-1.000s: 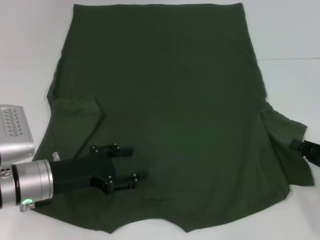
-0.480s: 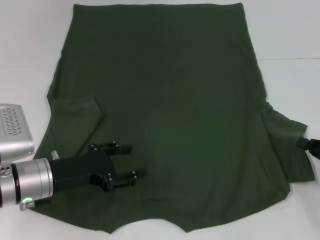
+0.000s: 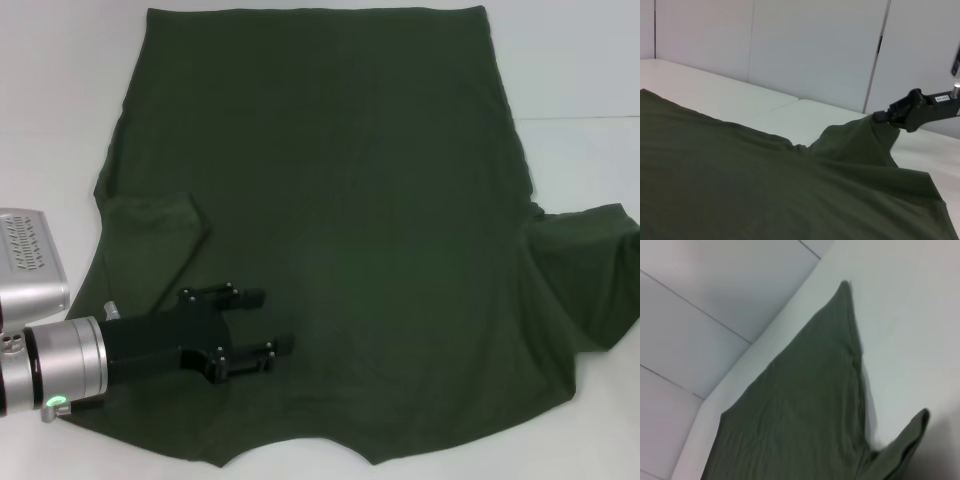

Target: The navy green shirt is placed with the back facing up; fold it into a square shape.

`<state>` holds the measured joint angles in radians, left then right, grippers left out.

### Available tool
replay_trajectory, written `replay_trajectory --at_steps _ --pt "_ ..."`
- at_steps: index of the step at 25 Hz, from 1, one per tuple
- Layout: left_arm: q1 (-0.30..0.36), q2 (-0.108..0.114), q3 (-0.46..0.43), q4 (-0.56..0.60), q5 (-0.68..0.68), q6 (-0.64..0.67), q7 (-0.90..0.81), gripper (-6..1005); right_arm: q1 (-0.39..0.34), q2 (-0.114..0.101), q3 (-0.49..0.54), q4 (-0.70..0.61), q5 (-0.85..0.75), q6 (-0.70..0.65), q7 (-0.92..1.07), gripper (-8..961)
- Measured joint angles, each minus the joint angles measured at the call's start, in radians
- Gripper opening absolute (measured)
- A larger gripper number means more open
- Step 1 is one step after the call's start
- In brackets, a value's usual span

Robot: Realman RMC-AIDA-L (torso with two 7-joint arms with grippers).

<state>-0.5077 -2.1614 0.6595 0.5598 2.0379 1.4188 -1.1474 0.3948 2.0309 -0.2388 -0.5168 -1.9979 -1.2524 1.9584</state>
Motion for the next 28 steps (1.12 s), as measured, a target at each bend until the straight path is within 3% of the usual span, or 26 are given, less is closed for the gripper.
replay_trajectory --at_steps 17,28 --pt "0.009 -0.003 -0.002 -0.008 -0.002 0.010 0.000 734 0.083 -0.069 -0.057 0.009 -0.013 0.026 0.008 38" --pt "0.009 -0.003 -0.002 -0.011 -0.002 0.011 -0.007 733 0.141 -0.073 -0.133 0.005 -0.013 0.022 0.010 51"
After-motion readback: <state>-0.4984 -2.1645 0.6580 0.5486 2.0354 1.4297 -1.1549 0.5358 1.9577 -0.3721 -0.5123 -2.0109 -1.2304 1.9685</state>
